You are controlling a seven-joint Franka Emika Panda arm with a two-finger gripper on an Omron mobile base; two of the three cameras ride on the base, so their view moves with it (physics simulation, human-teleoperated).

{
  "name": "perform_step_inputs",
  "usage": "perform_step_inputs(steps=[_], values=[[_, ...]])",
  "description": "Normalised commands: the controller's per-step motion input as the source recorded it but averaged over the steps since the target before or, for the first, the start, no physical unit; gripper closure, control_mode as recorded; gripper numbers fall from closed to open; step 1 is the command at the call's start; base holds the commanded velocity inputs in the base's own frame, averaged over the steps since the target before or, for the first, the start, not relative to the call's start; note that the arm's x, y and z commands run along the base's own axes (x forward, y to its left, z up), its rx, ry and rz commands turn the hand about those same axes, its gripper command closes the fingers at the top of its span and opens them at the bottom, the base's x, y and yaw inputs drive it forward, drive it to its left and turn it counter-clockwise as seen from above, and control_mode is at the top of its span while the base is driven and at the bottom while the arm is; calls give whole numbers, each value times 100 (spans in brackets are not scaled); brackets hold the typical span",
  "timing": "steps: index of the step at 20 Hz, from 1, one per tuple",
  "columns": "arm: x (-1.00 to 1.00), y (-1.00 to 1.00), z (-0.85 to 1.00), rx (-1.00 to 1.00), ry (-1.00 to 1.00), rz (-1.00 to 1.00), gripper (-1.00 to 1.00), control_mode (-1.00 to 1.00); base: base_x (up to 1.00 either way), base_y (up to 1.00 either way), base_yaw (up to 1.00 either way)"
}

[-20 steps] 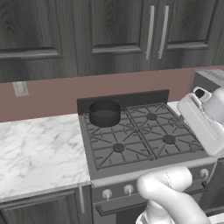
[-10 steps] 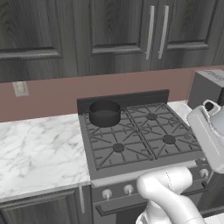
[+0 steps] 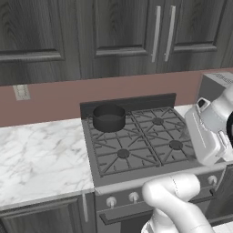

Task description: Move the pot and pan from the stove into the sink.

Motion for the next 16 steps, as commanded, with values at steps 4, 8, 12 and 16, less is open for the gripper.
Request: perform_step_inputs(steps=[4, 8, 12, 16], values=[[5, 0, 0, 19, 2, -13, -100, -100, 0, 0, 0], [-2, 0, 0, 19, 0, -8, -100, -100, 0, 0, 0], [0, 0, 0, 6, 1, -1, -100, -100, 0, 0, 0], [3, 5, -4, 11, 0, -13, -100, -100, 0, 0, 0]])
